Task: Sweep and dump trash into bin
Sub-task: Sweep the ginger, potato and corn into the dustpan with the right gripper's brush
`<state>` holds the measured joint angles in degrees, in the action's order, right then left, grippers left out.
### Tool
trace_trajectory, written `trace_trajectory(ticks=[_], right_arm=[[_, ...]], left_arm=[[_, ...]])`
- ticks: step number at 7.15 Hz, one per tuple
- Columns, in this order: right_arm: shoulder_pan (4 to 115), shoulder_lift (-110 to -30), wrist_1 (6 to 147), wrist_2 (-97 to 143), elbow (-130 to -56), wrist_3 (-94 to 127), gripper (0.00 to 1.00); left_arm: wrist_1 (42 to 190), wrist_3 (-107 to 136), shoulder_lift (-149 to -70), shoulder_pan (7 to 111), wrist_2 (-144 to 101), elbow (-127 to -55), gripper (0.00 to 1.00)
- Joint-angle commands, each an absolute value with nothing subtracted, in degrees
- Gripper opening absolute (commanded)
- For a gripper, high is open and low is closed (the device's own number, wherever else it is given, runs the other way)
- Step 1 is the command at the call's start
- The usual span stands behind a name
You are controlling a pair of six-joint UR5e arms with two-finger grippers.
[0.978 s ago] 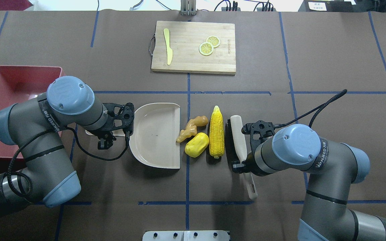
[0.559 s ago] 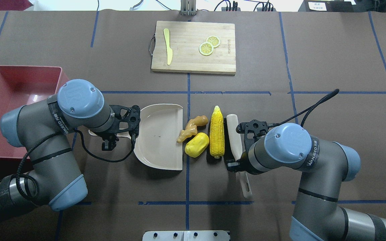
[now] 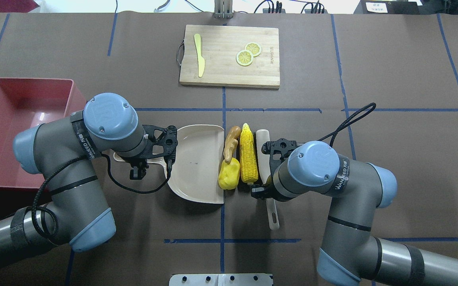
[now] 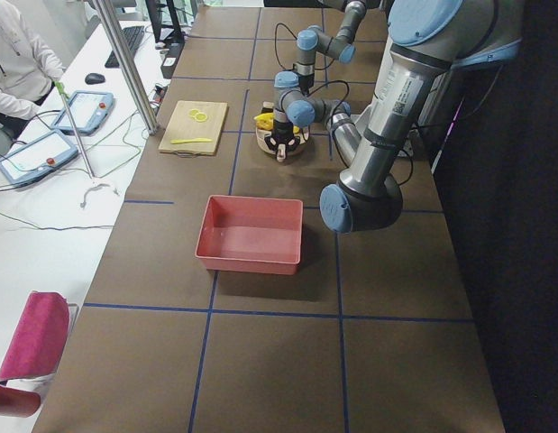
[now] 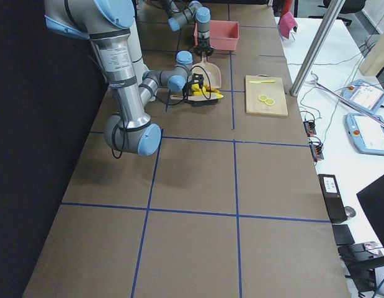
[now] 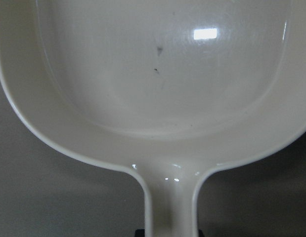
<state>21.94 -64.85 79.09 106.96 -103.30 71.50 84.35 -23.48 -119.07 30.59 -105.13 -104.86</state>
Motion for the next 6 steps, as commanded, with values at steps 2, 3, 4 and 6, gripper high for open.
trace_trajectory(ticks=[2, 3, 4, 6], right_arm=[[21.8, -59.96, 78.84, 106.96, -98.54, 71.72, 0.02], [21.62, -58.98, 78.75, 106.96, -98.0, 71.72, 0.02], [21.36, -58.28, 78.75, 106.96, -98.0, 72.07, 0.02], [20.83, -56.7, 78.75, 106.96, -96.95, 72.95, 0.02]], left_arm=[[84.2, -23.12, -120.32, 29.18, -102.57, -104.41, 0.09], [83.68, -23.03, -120.84, 29.18, -102.57, -104.33, 0.09], [83.41, -22.94, -121.28, 29.18, -102.57, -104.41, 0.09], [83.5, -22.76, -121.73, 29.09, -102.57, -104.33, 0.09]])
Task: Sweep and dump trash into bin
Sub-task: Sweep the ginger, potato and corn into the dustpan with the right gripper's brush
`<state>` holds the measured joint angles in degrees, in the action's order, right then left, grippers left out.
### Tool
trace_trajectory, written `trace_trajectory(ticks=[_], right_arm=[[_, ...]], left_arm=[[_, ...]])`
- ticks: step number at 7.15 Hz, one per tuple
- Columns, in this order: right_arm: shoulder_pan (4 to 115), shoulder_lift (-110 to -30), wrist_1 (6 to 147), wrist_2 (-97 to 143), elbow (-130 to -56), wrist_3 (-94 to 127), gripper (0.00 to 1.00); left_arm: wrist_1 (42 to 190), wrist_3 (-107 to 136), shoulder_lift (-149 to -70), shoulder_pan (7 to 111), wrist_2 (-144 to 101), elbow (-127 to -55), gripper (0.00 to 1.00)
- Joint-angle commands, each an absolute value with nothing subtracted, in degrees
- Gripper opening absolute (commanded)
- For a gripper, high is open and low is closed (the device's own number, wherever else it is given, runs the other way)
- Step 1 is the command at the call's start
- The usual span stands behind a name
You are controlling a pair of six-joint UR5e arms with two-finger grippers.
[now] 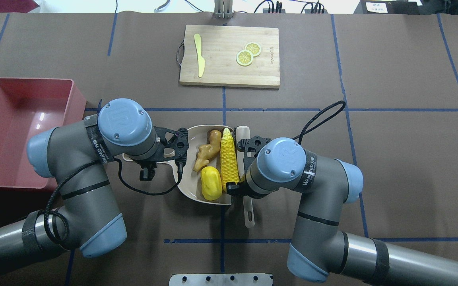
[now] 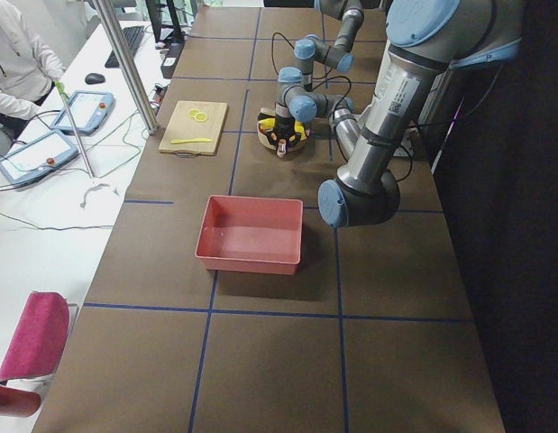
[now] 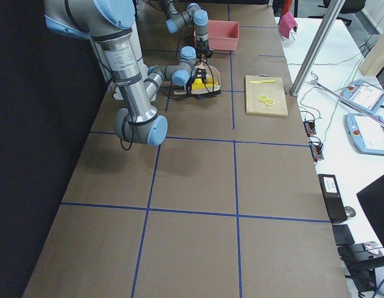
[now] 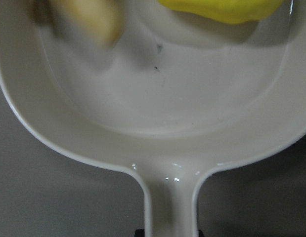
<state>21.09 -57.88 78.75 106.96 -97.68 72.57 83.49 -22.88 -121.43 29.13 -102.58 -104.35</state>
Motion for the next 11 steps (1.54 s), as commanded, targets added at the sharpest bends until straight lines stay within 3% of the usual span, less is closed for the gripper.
trace_trajectory(ticks=[1, 6, 9, 11], right_arm=[[20.83, -55.82, 78.75, 106.96, -96.77, 73.12, 0.02], [21.79, -56.07, 78.84, 107.23, -99.22, 74.0, 0.01], [23.11, -62.99, 79.27, 108.54, -107.72, 73.74, 0.01], [23.73, -64.16, 79.45, 109.07, -109.06, 73.65, 0.01]], left_arm=[[83.5, -22.76, -121.9, 29.0, -102.57, -104.15, 0.09], [89.88, -18.84, -120.5, 28.92, -103.01, -103.89, 0.08], [93.16, -15.84, -119.27, 29.0, -103.45, -103.71, 0.07], [96.13, -12.14, -119.27, 28.92, -103.54, -103.28, 0.06]])
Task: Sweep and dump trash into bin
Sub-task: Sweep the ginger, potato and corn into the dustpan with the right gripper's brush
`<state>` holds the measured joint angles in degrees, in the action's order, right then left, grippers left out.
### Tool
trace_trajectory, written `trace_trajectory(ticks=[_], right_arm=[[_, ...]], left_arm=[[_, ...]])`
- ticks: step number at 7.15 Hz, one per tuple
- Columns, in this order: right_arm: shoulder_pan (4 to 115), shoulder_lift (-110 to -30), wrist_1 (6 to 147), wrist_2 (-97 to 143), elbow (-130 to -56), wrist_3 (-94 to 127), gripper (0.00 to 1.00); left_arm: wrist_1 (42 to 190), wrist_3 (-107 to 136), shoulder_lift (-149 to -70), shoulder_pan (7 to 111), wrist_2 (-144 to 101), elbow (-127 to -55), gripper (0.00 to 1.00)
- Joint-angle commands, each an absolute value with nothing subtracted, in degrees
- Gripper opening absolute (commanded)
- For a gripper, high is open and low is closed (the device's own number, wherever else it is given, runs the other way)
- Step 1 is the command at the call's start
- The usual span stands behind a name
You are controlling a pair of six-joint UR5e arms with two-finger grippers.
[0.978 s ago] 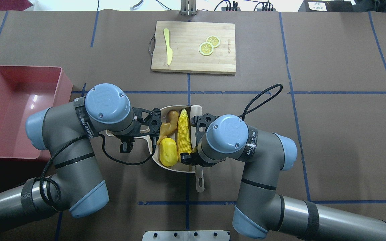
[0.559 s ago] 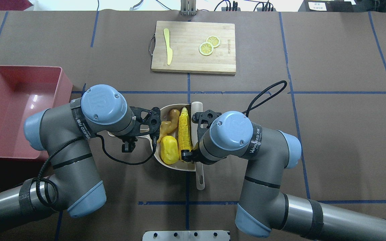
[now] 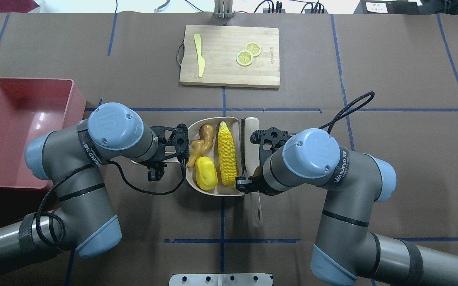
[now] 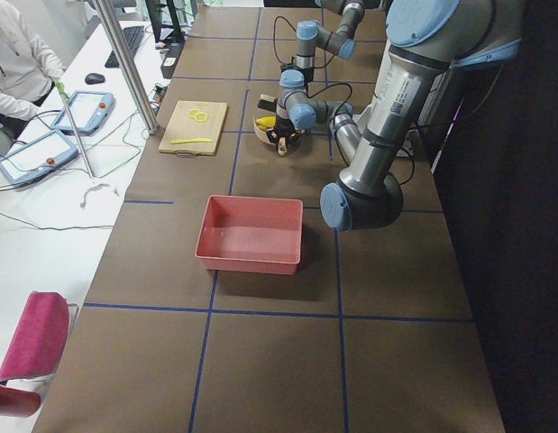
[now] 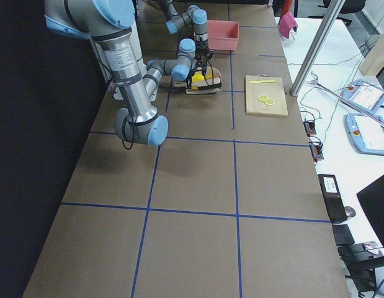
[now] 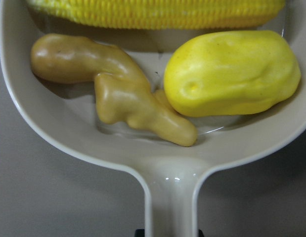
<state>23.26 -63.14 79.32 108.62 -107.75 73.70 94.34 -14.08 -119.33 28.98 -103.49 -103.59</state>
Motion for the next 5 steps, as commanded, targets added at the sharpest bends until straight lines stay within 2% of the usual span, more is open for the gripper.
trace_trajectory(ticks=[1, 3, 5], right_arm=[[23.73, -65.03, 79.45, 109.42, -109.68, 73.65, 0.01], [25.21, -65.65, 79.54, 110.73, -111.6, 73.57, 0.01], [33.09, -73.0, 79.54, 117.39, -117.13, 73.13, 0.01]], left_arm=[[97.63, -11.08, -119.27, 29.0, -103.54, -102.75, 0.05], [103.23, -7.4, -118.48, 29.0, -108.16, -101.17, 0.05], [108.79, -3.44, -117.33, 29.18, -108.54, -100.99, 0.05]])
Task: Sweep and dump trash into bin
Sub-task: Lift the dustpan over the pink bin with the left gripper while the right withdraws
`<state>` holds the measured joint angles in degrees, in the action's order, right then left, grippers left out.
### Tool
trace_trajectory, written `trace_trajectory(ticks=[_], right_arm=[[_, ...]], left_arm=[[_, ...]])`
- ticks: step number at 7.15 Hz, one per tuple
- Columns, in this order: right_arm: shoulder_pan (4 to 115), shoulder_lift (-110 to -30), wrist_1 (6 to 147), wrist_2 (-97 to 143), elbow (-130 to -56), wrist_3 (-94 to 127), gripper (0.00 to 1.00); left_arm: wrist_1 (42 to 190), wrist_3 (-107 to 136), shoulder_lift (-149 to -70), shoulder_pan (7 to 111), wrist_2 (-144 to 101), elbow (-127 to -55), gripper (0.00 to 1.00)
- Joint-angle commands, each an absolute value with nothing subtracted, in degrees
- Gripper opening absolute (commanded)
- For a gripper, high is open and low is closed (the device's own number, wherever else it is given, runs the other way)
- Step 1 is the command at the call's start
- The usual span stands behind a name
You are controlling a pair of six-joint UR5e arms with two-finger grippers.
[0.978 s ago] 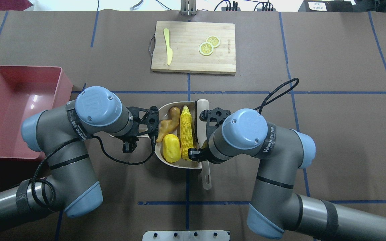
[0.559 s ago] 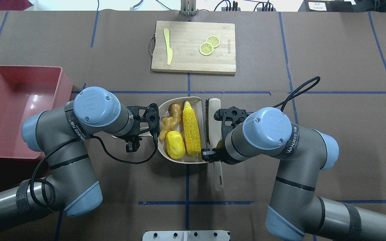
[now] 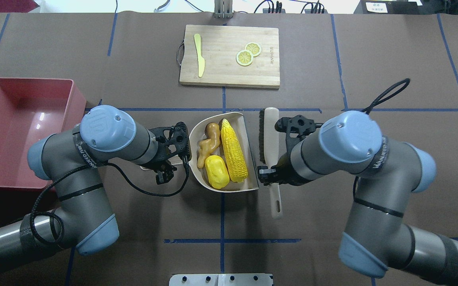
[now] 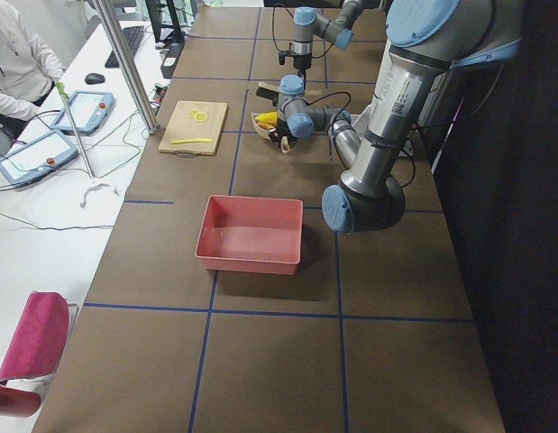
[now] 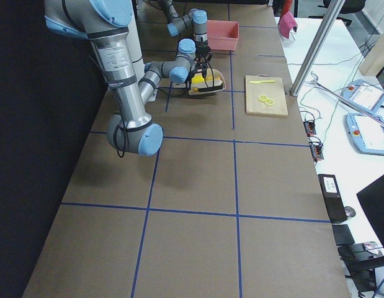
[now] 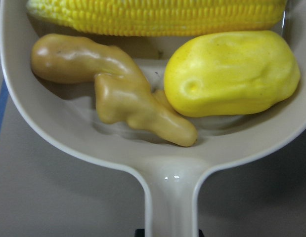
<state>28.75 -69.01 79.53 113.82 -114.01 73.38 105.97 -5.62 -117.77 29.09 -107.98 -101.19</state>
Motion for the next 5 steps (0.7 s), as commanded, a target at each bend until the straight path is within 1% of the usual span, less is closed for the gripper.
trace_trajectory(ticks=[1, 3, 5], right_arm=[[36.61, -76.26, 79.45, 119.86, -118.72, 72.78, 0.01], [39.63, -82.85, 79.37, 120.67, -120.84, 68.66, 0.01], [42.09, -89.7, 78.84, 120.76, -122.07, 62.0, 0.01]], left_arm=[[109.24, -2.47, -117.33, 29.53, -108.54, -101.16, 0.05], [110.04, -0.18, -116.38, 32.32, -108.98, -102.74, 0.05], [109.78, -0.61, -110.94, 40.82, -118.78, -107.64, 0.05]])
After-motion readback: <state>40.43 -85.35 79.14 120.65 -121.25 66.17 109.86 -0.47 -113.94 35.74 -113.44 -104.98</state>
